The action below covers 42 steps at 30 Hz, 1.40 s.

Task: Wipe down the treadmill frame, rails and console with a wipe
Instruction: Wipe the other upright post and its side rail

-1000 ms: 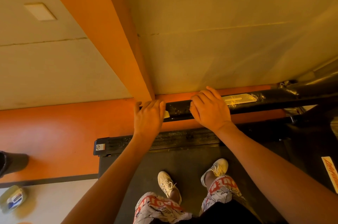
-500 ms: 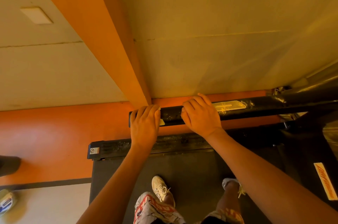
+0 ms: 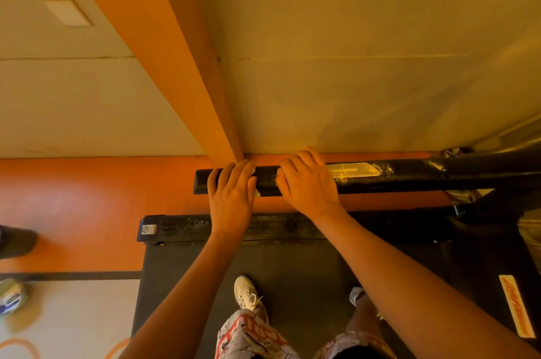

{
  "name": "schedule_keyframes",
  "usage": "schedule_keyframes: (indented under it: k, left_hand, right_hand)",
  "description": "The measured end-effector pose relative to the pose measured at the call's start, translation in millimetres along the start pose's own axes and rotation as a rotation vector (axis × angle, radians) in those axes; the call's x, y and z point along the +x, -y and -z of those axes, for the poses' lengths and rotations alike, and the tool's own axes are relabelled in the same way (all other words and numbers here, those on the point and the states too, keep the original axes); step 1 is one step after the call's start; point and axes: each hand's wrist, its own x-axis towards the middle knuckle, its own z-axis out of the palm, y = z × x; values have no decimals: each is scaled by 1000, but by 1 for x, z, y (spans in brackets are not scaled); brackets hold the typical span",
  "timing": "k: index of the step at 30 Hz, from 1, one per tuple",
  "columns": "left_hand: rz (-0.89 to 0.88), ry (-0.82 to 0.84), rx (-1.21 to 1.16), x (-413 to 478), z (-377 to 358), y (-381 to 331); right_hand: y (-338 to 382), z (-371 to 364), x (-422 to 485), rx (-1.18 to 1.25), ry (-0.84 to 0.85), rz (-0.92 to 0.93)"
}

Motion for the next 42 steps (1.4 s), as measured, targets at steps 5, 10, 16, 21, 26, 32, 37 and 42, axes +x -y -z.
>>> schedule_keyframes:
  k: [5,10,16,21,26,32,37,42]
  left_hand:
    - [2,-15,1,-8,-11,-3]
    - [27,-18,0,-9,-9,-5]
    - [31,-17,-9,-10,-8,-5]
    - [38,-52,-13,-9,-13,-9]
    - [28,19,12,-7,-14,-31]
    - [-19,39,12,-1,-6,-19]
    - [104,23,-25,1,-3,-31]
    - [43,84,-46,9,-10,-74]
  right_hand:
    - [1,2,0,-17,26,-2]
    - [4,7,-7,-22,66,-53]
    - [-29,29,-60,35,-27,-205]
    - [-70,35,-93,-45,76,-274]
    - [-69,25,-92,-50,67,-308]
    - [-71,25,-93,-78,68,-288]
    - [-73,23,-94,-85,54,-283]
    - [-74,23,-94,-84,58,-281]
